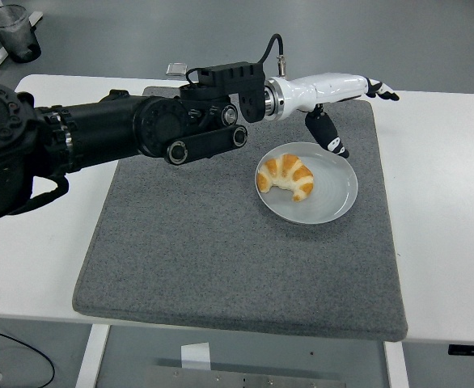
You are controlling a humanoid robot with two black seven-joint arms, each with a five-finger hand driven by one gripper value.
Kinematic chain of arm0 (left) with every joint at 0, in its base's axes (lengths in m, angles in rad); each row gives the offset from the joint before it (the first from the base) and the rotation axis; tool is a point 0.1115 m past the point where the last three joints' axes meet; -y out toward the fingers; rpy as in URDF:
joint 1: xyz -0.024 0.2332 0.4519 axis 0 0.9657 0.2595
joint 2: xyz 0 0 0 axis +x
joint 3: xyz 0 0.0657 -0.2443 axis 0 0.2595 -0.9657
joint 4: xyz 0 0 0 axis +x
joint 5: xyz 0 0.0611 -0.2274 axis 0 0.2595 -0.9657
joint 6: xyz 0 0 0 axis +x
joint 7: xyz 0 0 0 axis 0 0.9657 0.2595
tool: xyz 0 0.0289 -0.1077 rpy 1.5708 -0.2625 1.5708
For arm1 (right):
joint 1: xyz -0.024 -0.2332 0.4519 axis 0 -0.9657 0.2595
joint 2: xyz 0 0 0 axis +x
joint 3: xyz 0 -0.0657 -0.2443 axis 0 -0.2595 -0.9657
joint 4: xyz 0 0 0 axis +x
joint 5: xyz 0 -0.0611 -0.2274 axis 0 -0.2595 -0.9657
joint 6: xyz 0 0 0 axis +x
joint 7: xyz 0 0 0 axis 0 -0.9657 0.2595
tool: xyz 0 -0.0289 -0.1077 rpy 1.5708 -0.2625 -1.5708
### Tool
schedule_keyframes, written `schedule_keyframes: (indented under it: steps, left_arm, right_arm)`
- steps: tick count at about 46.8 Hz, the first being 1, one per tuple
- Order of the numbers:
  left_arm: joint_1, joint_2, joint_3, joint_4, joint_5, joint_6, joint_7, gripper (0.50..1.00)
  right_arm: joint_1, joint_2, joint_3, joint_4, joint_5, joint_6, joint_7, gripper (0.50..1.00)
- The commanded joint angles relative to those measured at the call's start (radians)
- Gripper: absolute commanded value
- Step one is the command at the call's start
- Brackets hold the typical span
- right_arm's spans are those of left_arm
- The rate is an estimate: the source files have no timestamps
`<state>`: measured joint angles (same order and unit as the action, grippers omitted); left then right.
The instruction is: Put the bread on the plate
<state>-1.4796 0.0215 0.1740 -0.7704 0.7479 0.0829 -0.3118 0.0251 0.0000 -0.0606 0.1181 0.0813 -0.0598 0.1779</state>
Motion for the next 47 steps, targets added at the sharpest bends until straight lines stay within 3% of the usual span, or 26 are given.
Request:
schedule_keyframes:
  steps: [1,14,24,32,47]
  left_arm:
    - [-0.007,0.038,-0.027,0.0,-0.108,-0.002,0.003,1.0]
    - [-0.028,0.185,-0.062,0.0,-0.548,-0.008,0.003,1.0]
    - [0.021,0.261,-0.152,0.009,-0.673,-0.015,0.003,1.0]
    - [0.11,0.275,-0.283,0.023,-0.732,-0.014,0.006,1.0]
    - [0.242,0.255,-0.458,0.169,-0.92,-0.028,0.008,1.0]
  right_arm:
    - [-0.001,0.0,-0.001,0.0,0.0,0.0,0.0,0.932]
    - [-0.001,0.0,-0.001,0.0,0.0,0.0,0.0,0.932]
    - [-0.001,0.0,0.001,0.0,0.0,0.0,0.0,0.932]
    - [0.001,0.0,-0.001,0.0,0.0,0.0,0.0,0.932]
    - [-0.001,0.0,-0.001,0.0,0.0,0.0,0.0,0.932]
